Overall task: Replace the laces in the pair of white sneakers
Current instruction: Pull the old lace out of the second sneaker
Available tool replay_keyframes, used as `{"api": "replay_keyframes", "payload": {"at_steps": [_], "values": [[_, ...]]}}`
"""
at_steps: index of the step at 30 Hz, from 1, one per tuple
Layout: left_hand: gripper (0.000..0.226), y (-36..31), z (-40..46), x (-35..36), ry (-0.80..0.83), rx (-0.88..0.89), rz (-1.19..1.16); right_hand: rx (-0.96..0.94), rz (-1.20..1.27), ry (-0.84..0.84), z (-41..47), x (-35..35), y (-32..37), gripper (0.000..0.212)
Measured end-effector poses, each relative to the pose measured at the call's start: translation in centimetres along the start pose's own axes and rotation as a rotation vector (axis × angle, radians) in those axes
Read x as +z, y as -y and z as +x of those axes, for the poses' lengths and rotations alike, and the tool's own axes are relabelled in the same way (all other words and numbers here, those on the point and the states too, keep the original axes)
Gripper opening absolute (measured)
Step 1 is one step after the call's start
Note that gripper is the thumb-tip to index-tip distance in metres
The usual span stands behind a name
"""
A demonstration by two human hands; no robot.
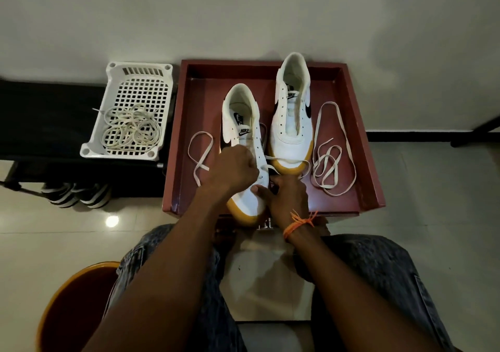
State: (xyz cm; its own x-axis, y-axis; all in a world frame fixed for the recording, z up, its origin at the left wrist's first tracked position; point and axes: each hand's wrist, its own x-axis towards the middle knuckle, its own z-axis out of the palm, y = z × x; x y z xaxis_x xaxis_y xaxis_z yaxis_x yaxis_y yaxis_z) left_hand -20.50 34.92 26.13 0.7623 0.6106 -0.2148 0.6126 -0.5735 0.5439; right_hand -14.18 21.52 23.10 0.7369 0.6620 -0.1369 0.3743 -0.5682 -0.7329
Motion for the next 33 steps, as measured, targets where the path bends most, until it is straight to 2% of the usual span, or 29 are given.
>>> {"api": "replay_keyframes", "payload": {"at_steps": [3, 7, 8, 9, 11, 15, 17, 18, 19, 21, 24, 25, 27, 30, 31, 33], "values": [[0.028, -0.5, -1.3, 0.2, -0.044, -0.107, -0.195, 0.012, -0.015, -0.011, -0.2, 0.1, 0.1, 0.028], [0.027, -0.6, -2.8, -1.0, -0.094, -0.499, -0.714, 0.015, -0.042, -0.04, -0.5, 0.4, 0.2, 0.028], [0.023, -0.4, -3.2, -1.2, -0.132, -0.586, -0.774, 0.014, -0.044, -0.042, -0.6, 0.4, 0.2, 0.028], [0.02, -0.1, -3.4, -1.3, -0.156, -0.602, -0.794, 0.017, -0.047, -0.041, -0.6, 0.5, 0.3, 0.027], [0.019, 0.0, -3.9, -0.9, -0.195, -0.453, -0.547, 0.016, -0.044, -0.037, -0.6, 0.5, 0.3, 0.027], [0.035, 0.0, -4.3, 0.2, -0.479, -0.094, 0.073, 0.019, -0.032, -0.03, -0.5, 0.5, 0.2, 0.031], [0.028, 0.3, -3.6, 0.9, -0.458, 0.035, 0.232, 0.015, -0.033, -0.032, -0.5, 0.5, 0.1, 0.033], [0.026, 0.7, -3.0, 1.4, -0.395, 0.079, 0.3, 0.012, -0.032, -0.037, -0.5, 0.6, 0.1, 0.032], [0.034, 1.0, -2.5, 1.7, -0.3, 0.09, 0.353, 0.011, -0.031, -0.044, -0.5, 0.6, 0.1, 0.033], [0.045, 1.1, -2.1, 2.2, -0.174, 0.056, 0.367, 0.007, -0.045, -0.056, -0.5, 0.6, 0.1, 0.034], [0.021, 0.3, -2.0, 1.8, -0.193, -0.039, 0.16, 0.009, -0.063, -0.052, -0.4, 0.8, 0.1, 0.035], [0.02, -0.1, -2.2, 1.4, -0.195, -0.069, 0.126, 0.014, -0.064, -0.048, -0.3, 0.8, 0.0, 0.034], [0.024, -0.2, -2.7, 0.3, -0.26, -0.181, 0.137, 0.028, -0.058, -0.041, -0.3, 0.8, -0.1, 0.032], [0.025, 0.9, -2.9, -1.4, -0.384, -0.448, 0.077, 0.027, -0.059, -0.035, -0.3, 0.9, -0.4, 0.031], [0.025, 1.5, -3.1, -1.7, -0.383, -0.487, 0.097, 0.029, -0.058, -0.041, -0.3, 1.0, -0.4, 0.031], [0.026, 2.1, -3.3, -1.6, -0.36, -0.448, 0.089, 0.037, -0.044, -0.047, -0.4, 1.1, -0.4, 0.031]]}}
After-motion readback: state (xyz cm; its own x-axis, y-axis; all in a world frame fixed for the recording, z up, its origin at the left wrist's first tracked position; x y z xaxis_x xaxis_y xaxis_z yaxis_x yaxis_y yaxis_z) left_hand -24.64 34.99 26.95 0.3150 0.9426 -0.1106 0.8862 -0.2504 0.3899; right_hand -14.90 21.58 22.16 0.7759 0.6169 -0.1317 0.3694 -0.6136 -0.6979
